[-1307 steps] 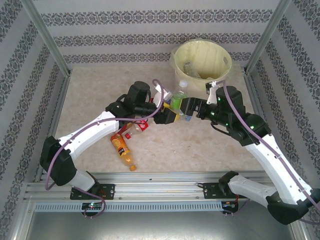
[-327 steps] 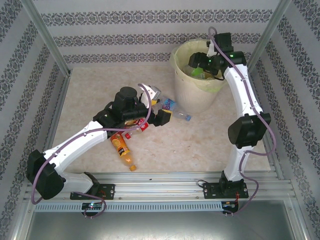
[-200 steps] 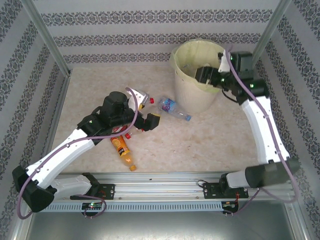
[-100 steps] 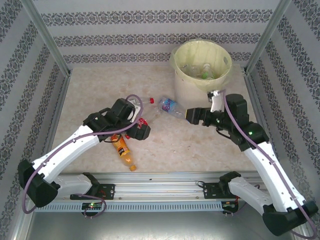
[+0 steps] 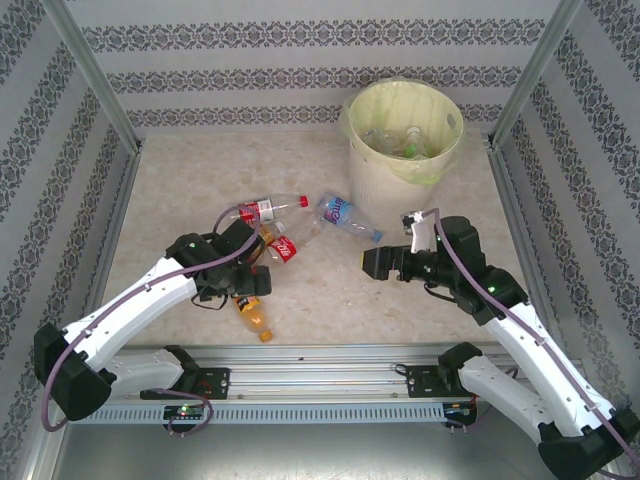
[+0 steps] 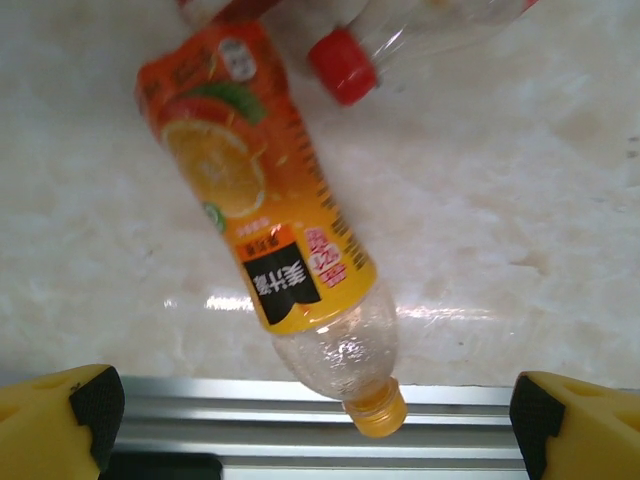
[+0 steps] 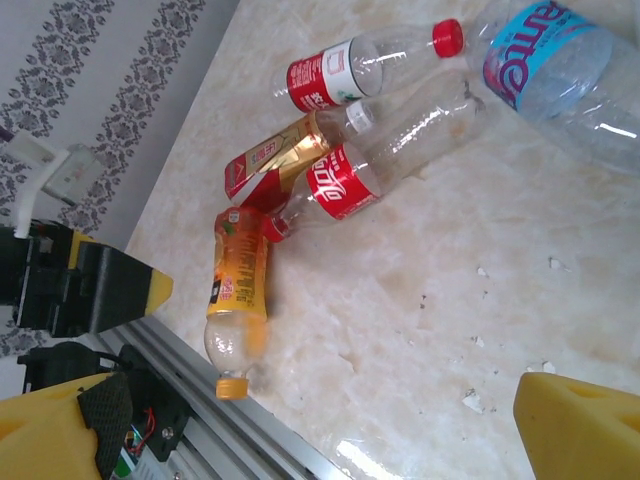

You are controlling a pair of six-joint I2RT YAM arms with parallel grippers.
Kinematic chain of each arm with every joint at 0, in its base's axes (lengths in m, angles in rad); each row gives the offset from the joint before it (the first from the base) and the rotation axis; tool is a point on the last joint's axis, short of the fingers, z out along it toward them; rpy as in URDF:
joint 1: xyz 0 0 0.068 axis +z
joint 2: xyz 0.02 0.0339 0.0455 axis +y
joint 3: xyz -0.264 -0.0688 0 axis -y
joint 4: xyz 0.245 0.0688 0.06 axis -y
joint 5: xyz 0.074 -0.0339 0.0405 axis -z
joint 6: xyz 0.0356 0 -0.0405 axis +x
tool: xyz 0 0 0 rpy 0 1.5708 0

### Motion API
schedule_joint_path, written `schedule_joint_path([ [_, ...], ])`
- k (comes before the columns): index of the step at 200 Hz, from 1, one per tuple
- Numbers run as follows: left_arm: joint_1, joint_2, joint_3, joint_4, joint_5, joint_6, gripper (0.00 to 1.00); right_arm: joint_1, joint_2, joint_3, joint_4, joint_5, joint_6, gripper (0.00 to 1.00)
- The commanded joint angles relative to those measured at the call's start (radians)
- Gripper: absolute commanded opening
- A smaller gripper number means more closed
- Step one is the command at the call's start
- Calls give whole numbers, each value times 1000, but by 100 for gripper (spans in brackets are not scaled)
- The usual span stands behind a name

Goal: Put the plastic bottles in the bin

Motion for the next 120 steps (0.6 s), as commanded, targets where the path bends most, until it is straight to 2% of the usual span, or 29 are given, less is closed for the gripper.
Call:
schedule_joint_path([
  [1, 14, 22, -61, 14, 59, -133, 100, 21, -24, -27, 42, -10, 25, 98],
  [48, 15, 47, -190, 194, 146, -221, 100, 31, -45, -59, 39, 4, 33, 98],
  [120, 16, 93, -294, 342, 202, -267, 94, 36, -60, -85, 36, 15, 41, 98],
])
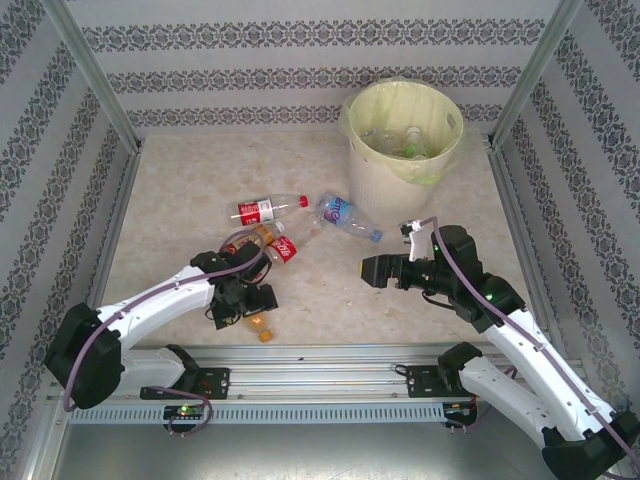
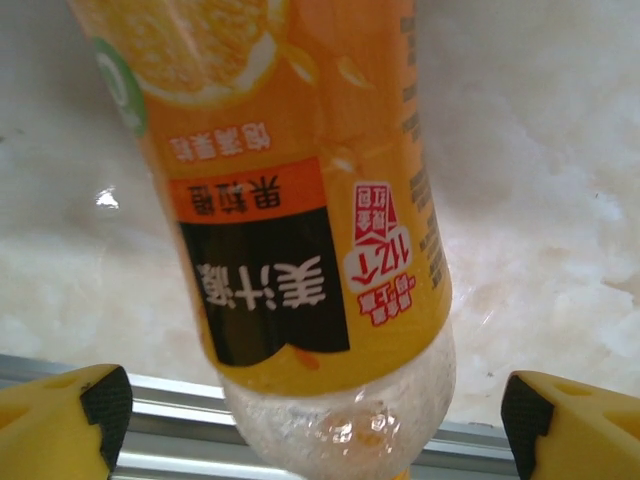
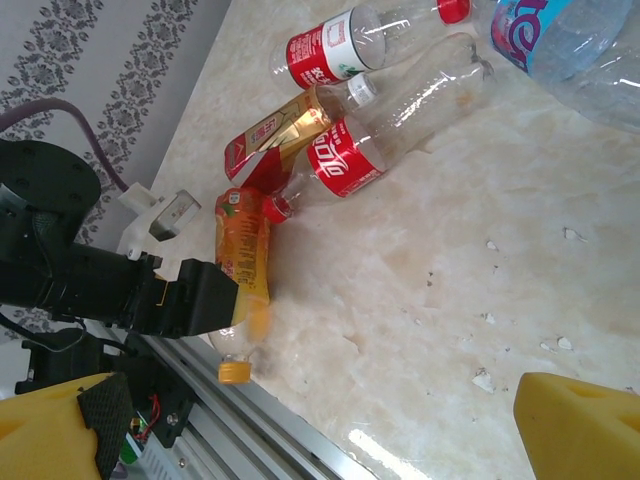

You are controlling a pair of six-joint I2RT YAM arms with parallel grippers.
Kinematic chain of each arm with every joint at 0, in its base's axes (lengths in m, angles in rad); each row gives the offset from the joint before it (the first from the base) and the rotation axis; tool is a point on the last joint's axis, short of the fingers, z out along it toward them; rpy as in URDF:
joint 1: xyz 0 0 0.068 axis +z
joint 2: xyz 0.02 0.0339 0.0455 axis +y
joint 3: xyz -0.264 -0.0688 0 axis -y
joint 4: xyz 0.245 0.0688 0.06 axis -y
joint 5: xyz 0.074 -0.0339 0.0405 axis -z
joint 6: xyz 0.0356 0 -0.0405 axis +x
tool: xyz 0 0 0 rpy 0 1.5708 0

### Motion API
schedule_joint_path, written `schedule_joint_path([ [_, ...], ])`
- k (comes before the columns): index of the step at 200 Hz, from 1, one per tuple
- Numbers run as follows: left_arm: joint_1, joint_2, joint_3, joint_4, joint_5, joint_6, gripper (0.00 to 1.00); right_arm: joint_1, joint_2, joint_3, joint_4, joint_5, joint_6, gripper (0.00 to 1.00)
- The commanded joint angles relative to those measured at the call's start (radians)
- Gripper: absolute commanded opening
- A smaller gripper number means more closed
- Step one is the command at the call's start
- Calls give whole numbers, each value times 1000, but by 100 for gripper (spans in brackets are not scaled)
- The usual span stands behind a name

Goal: Put the plastic bottles in the bin

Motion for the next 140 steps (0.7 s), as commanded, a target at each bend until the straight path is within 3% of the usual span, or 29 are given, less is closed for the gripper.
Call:
schedule_joint_path([
  [1, 9, 17, -34, 80, 34, -46, 93, 13, -15, -17, 16, 13, 9, 98],
  [140, 15, -1, -75, 83, 16, -40, 65, 15, -21, -37, 15, 13, 16, 98],
])
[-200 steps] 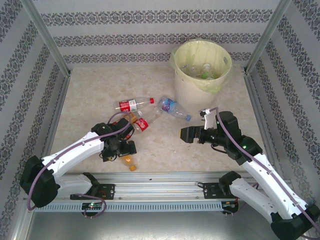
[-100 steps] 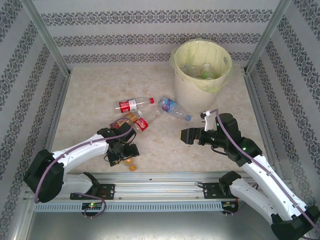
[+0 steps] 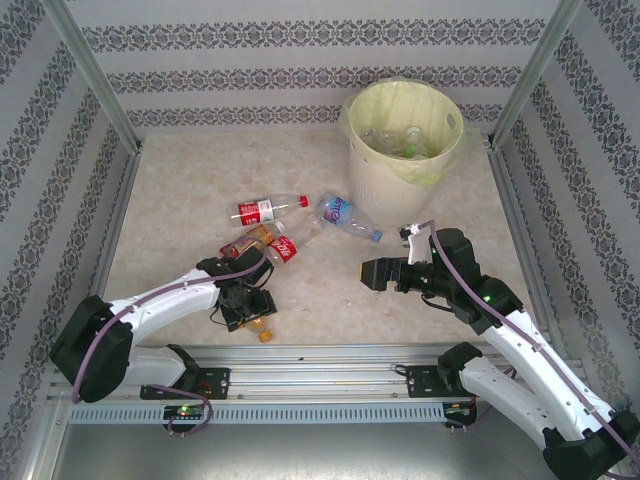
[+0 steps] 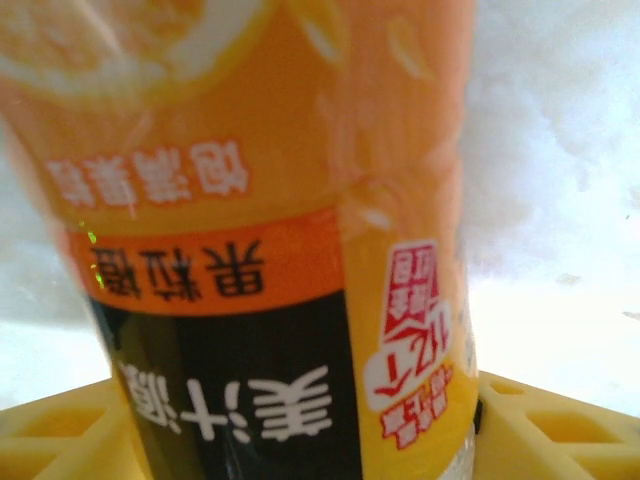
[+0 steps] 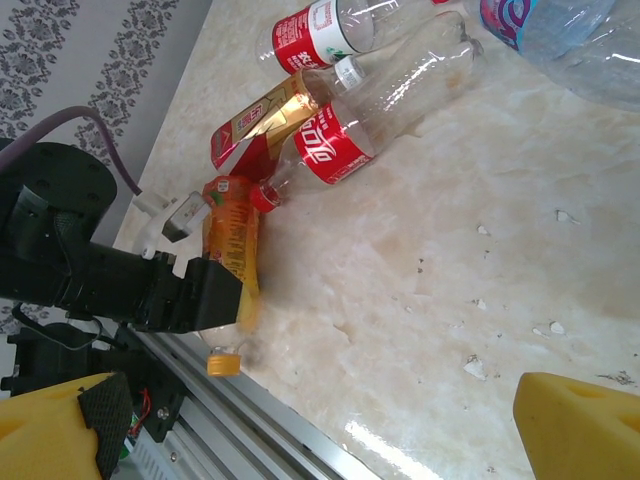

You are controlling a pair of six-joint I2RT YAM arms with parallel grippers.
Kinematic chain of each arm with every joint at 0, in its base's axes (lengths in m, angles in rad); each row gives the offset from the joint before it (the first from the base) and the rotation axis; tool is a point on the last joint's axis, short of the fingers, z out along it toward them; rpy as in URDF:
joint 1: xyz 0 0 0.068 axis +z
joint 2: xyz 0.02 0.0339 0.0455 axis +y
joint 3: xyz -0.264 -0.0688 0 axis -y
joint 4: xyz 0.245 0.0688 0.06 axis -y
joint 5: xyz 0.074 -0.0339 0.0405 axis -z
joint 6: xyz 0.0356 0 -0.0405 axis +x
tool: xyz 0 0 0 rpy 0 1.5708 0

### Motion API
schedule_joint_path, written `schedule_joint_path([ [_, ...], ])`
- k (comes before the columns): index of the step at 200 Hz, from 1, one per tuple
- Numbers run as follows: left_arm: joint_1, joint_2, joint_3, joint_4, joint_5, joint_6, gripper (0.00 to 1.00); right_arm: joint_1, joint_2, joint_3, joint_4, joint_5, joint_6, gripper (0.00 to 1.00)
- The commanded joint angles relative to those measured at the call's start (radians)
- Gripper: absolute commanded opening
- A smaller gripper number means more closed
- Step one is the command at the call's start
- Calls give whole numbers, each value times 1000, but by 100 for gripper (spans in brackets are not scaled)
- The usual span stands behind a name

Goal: Put the plastic bottles in the bin

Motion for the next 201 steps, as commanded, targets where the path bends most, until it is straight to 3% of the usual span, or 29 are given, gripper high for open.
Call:
schedule_joint_path([
  [1, 15, -36, -6, -39, -26, -1, 65, 9, -15, -11, 15, 2, 12, 98],
  [21, 17, -74, 22, -89, -53, 19, 59, 9, -16, -15, 20, 0, 15, 98],
  [61, 17, -188, 126, -247, -146, 100, 58, 9, -20, -29, 42, -11, 44, 98],
  [92, 16, -227, 251, -242, -169, 266, 58, 9, -27, -30, 62, 54, 125, 97],
  [157, 11, -121, 435, 95, 156, 799, 58, 9, 35, 56, 220, 12, 254, 95],
  [201, 7, -31, 494, 269, 366, 982, 59, 8, 79, 175, 227, 13, 270, 94],
])
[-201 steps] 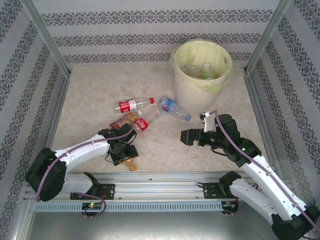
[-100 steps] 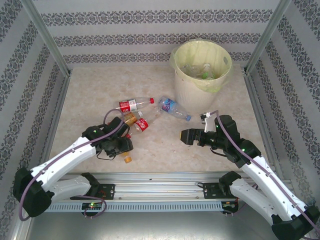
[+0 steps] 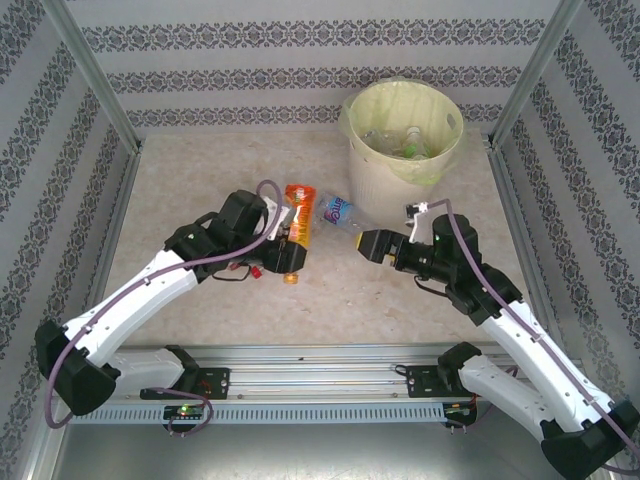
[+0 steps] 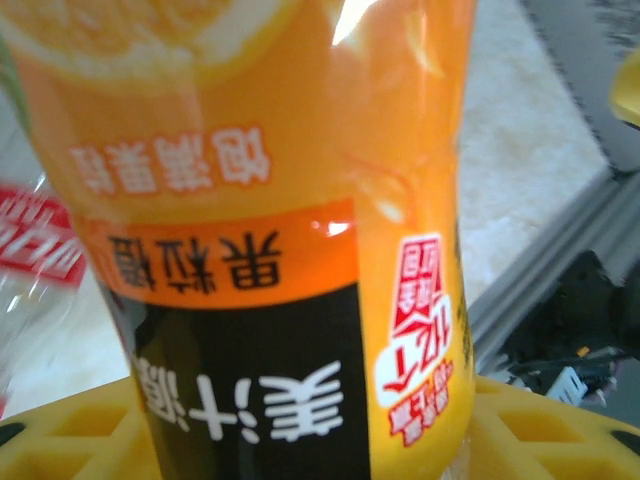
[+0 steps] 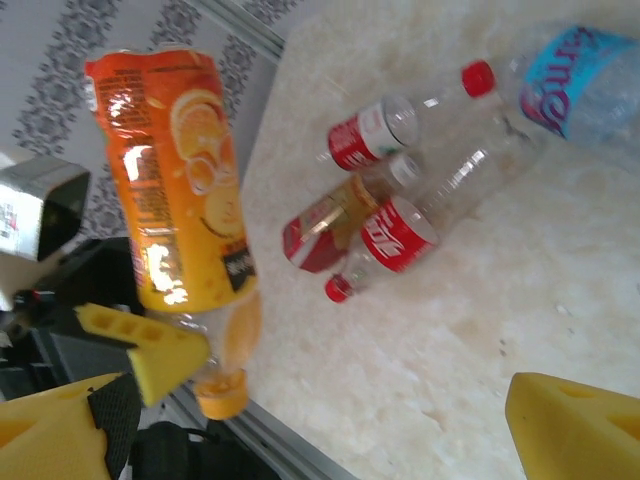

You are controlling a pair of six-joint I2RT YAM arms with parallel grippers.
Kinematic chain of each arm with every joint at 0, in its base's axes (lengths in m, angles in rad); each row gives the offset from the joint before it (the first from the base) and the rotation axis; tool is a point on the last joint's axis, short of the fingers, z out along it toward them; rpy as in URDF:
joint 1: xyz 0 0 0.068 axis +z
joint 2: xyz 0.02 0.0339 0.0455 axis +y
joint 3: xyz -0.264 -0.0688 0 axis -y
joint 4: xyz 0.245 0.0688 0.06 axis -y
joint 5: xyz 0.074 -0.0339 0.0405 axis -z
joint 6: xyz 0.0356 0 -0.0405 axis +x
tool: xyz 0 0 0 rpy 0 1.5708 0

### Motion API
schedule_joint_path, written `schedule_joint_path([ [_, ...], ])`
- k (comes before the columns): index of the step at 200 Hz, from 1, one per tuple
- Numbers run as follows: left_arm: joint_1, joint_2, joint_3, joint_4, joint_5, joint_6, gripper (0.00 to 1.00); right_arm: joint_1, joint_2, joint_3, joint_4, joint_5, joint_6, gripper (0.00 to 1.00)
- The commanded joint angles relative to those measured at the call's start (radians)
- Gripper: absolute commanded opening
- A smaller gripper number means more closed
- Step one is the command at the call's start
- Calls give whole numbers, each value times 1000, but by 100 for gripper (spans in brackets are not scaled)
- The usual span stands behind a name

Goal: Put the plastic bottles in the bin

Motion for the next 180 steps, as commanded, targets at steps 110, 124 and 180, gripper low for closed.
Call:
schedule_joint_path([
  [110, -65, 163, 14, 425, 396, 211, 59, 5, 138, 242, 6, 61, -20, 95],
  [124, -70, 165, 7, 432, 408, 211, 59, 5, 153, 257, 0, 70, -25, 95],
  [180, -100, 159, -18, 455, 410, 205, 59, 14, 213, 282, 20, 58, -27, 90],
])
